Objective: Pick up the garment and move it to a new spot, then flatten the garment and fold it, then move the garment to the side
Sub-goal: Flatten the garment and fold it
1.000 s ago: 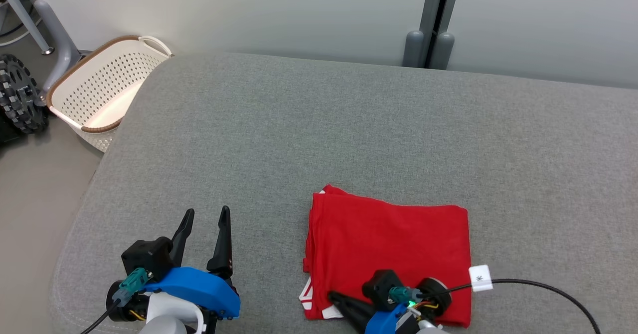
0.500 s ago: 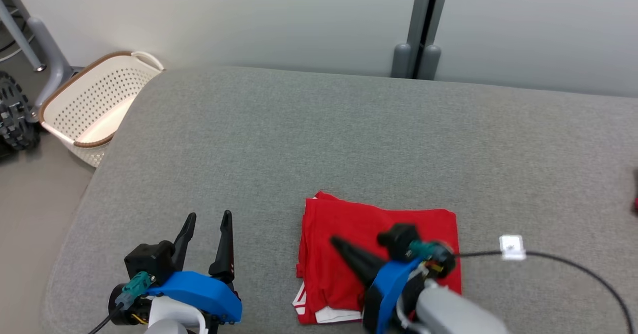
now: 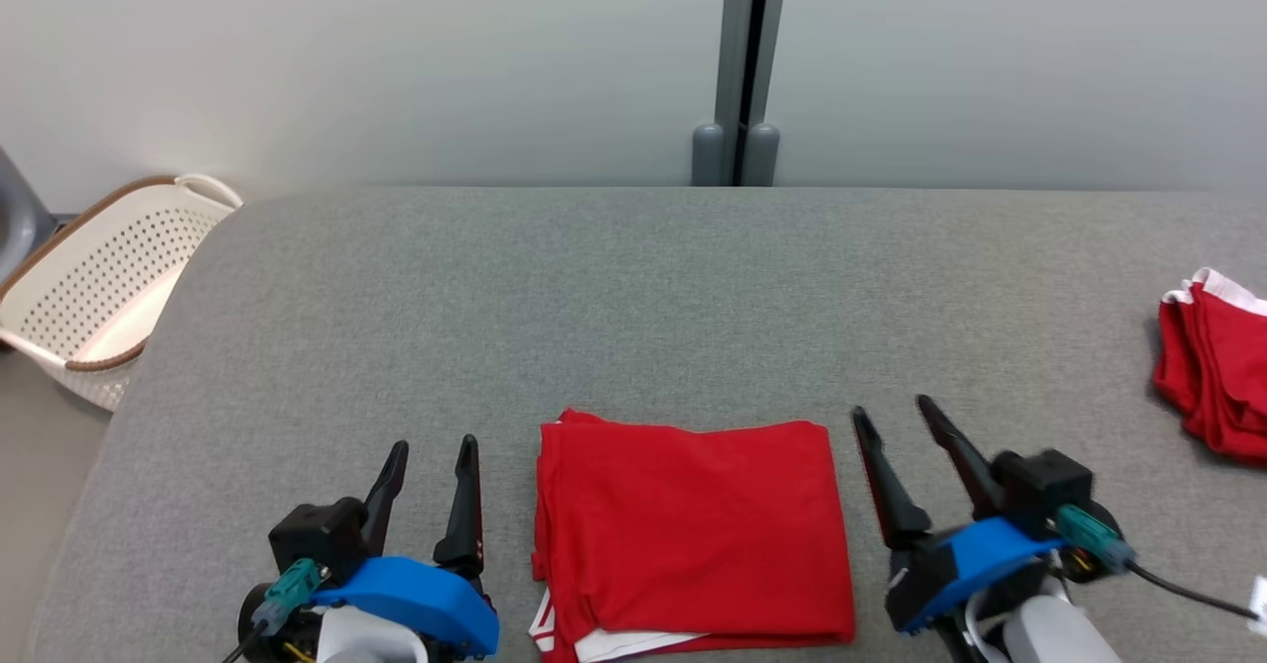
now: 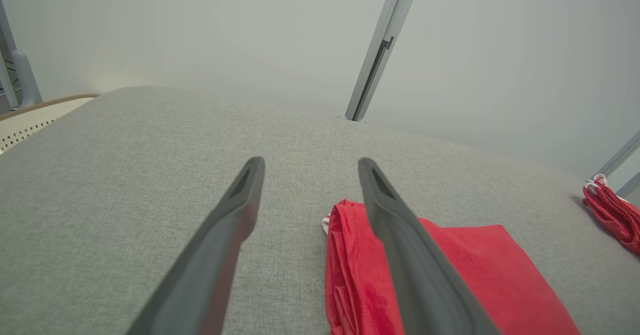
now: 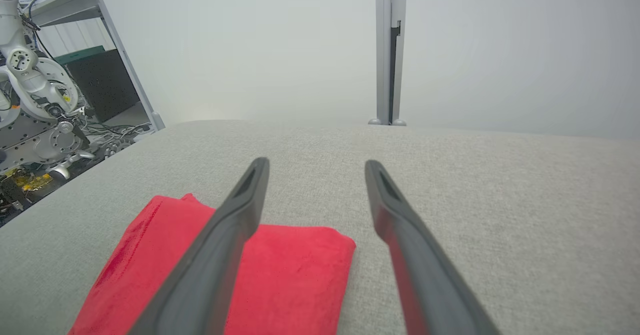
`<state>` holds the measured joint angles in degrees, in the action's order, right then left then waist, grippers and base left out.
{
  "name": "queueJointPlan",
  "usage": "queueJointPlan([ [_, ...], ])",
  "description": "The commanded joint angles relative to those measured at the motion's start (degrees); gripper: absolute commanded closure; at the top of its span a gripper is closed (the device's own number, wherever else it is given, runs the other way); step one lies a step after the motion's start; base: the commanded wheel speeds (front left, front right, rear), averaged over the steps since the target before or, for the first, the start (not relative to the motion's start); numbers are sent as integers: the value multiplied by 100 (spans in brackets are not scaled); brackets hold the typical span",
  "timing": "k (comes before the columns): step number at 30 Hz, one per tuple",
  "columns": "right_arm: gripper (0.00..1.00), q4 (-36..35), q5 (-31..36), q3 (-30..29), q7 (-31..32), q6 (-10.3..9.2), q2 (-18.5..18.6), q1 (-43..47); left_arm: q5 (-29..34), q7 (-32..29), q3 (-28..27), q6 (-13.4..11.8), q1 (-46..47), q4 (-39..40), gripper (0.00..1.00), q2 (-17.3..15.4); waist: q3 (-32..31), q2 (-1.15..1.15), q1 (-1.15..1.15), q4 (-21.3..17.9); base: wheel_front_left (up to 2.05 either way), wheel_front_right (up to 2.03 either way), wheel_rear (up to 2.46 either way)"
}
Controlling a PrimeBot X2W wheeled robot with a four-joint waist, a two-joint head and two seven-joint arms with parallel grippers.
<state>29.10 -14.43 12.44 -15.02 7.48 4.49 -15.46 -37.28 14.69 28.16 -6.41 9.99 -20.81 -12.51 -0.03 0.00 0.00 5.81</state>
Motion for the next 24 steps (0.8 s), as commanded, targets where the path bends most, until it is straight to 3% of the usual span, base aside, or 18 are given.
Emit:
queueJointPlan([
  [1,0,-262,238,-374,-20,3,-71,352,70,38,-91,18,-81,-60,0,-19,-80,0,0,-106,0,0,0],
  [10,0,-716,549,-1014,-20,3,-157,1005,411,55,-291,31,-303,-123,0,-32,-176,0,0,-221,0,0,0],
  [24,0,-842,385,-1068,-20,3,-160,1117,740,57,-610,192,-475,-229,0,137,-230,0,0,-242,0,0,0],
])
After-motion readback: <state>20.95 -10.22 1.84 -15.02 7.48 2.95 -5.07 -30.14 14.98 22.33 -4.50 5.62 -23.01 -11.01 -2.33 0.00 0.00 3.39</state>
